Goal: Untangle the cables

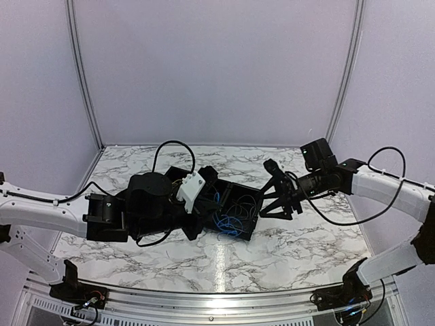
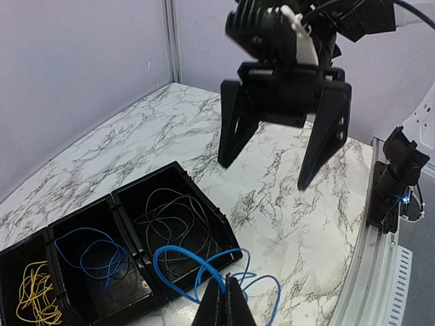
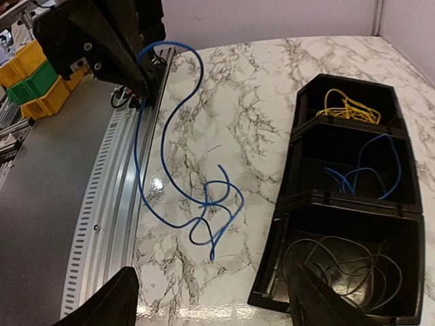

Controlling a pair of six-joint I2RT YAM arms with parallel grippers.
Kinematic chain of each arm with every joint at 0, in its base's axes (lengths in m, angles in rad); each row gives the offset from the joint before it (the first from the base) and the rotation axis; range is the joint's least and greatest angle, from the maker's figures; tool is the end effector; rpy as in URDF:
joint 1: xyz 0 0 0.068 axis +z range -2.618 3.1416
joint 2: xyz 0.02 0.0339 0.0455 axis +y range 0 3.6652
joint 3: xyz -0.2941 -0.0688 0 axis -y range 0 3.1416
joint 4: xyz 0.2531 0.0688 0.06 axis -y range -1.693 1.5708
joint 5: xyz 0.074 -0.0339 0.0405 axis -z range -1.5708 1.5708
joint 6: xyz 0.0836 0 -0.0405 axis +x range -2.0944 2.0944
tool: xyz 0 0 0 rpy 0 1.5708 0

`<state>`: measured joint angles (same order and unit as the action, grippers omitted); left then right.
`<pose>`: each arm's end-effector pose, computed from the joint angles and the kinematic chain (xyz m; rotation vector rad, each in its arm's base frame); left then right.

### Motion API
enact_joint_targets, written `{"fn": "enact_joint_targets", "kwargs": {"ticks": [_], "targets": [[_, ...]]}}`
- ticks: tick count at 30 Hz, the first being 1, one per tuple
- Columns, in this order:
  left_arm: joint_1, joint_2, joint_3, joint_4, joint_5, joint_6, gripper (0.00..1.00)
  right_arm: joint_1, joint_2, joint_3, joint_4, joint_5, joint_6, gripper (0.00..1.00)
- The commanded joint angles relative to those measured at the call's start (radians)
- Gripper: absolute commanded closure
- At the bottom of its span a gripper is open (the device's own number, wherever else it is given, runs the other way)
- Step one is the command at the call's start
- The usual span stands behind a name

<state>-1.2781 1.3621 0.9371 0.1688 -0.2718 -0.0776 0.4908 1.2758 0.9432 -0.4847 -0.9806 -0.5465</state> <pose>0.1265 -0.3419 0.3124 0.8912 1.6506 -0.7042 0.2105 0.1912 0.2811 -1.4524 1.6335 1.1175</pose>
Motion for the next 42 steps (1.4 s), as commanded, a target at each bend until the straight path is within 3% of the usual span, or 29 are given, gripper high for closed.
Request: {"fn": "enact_joint_targets", "kwargs": {"ticks": [1, 5, 13, 16, 19, 22, 25, 28, 35, 42], "targets": [[-0.003, 0.035, 0.066, 0.066, 0.003, 0.003, 1.00, 0.107, 0.110, 0.078, -0.008, 0.053, 0.046, 0.24], [-0.003, 0.035, 0.032, 0.148, 0.046, 0.018, 1.00, 0.175, 0.216, 0.129, -0.049, 0.060, 0.028, 0.25], [-0.009, -0.026, -0.073, 0.260, 0.041, 0.031, 1.00, 0.190, 0.252, 0.108, -0.012, 0.105, 0.085, 0.41], [-0.018, -0.051, -0.110, 0.277, 0.043, 0.022, 1.00, 0.189, 0.246, 0.085, -0.010, 0.106, 0.081, 0.59], [-0.027, -0.068, -0.134, 0.307, 0.038, 0.007, 1.00, 0.189, 0.236, 0.090, -0.012, 0.119, 0.082, 0.71], [-0.038, -0.074, -0.140, 0.326, 0.028, 0.003, 1.00, 0.190, 0.248, 0.117, -0.035, 0.130, 0.071, 0.91], [-0.048, -0.077, -0.147, 0.328, 0.012, -0.004, 1.00, 0.190, 0.261, 0.143, -0.059, 0.157, 0.062, 0.99], [-0.056, -0.092, -0.195, 0.326, 0.003, -0.036, 1.00, 0.189, 0.245, 0.173, -0.117, 0.204, 0.021, 1.00], [-0.062, -0.217, -0.489, 0.317, -0.031, -0.233, 1.00, 0.188, 0.105, 0.243, -0.203, 0.315, -0.049, 1.00], [-0.064, -0.334, -0.698, 0.320, -0.098, -0.390, 0.99, 0.091, 0.036, 0.320, -0.215, 0.285, -0.052, 1.00]]}}
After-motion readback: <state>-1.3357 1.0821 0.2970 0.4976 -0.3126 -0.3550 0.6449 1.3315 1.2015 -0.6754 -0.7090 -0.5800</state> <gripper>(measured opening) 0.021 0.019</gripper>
